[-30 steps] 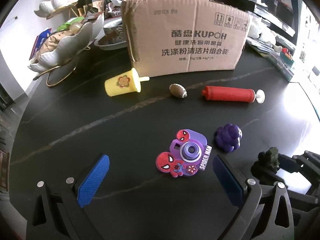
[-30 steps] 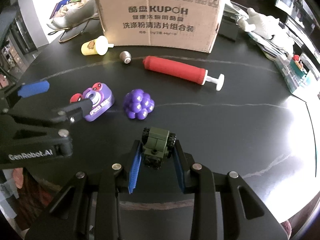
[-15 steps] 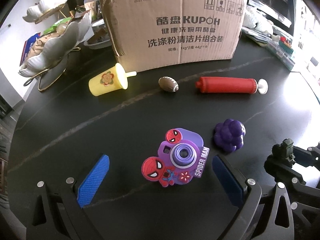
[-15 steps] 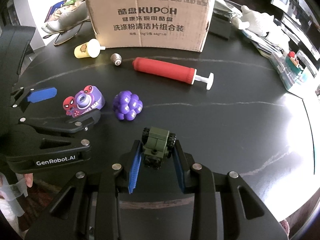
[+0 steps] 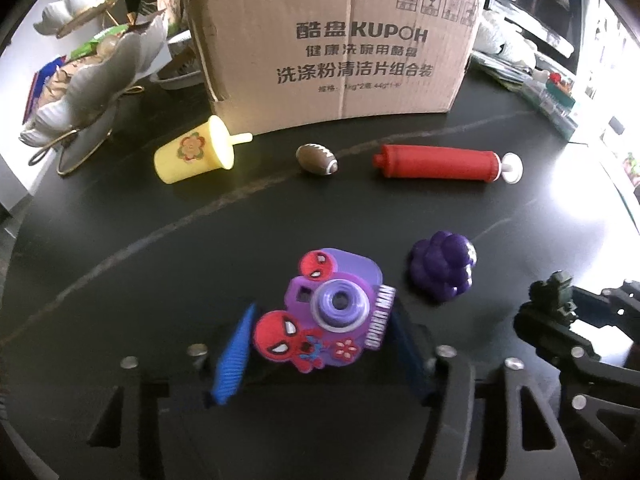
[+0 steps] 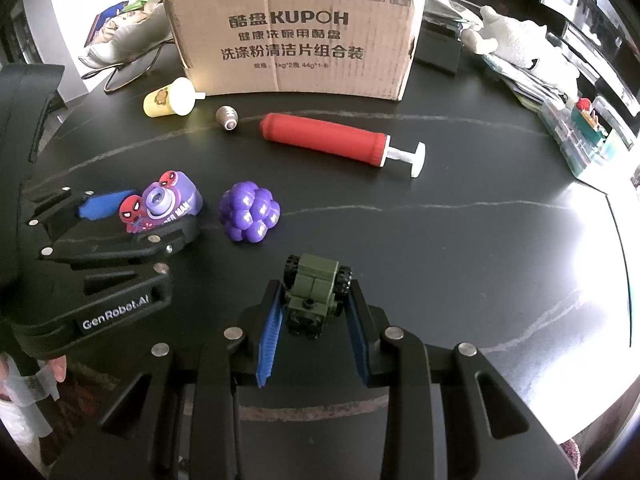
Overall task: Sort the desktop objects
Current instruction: 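Grasp the green tank with the right tool while the left tool grasps the purple Spider-Man toy, then lift the Spider-Man toy with the left tool while the right tool lifts the tank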
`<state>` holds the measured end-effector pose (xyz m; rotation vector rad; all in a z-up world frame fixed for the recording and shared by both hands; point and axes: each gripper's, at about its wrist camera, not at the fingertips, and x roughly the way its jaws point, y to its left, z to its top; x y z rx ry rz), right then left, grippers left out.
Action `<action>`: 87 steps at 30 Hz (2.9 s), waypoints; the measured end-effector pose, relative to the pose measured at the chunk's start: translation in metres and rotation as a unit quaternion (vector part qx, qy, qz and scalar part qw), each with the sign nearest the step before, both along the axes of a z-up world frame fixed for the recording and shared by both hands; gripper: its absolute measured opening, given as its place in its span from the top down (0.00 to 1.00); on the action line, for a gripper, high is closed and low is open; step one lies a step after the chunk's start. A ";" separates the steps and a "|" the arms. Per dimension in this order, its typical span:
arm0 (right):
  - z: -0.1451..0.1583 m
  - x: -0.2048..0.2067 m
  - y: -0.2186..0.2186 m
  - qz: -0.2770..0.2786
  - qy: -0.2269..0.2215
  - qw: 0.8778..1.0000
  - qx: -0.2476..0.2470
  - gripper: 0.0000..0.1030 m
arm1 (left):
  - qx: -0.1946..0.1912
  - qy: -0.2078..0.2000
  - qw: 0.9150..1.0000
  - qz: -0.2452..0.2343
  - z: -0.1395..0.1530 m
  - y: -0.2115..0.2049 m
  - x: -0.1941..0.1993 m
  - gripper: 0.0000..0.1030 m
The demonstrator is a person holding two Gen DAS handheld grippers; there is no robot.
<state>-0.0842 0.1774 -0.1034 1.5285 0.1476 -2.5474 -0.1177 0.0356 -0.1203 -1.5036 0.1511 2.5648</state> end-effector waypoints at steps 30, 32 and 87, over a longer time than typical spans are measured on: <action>0.003 -0.001 0.000 -0.001 0.001 1.000 -0.006 0.72 | 0.028 -0.006 1.000 -0.009 0.012 0.000 0.004 0.56; 0.003 -0.002 0.001 -0.001 0.001 1.000 -0.007 0.72 | 0.019 -0.004 1.000 -0.014 0.011 0.002 0.005 0.56; 0.020 0.008 0.002 -0.001 0.031 1.000 -0.005 0.72 | 0.008 0.040 0.999 0.017 0.049 -0.014 0.029 0.54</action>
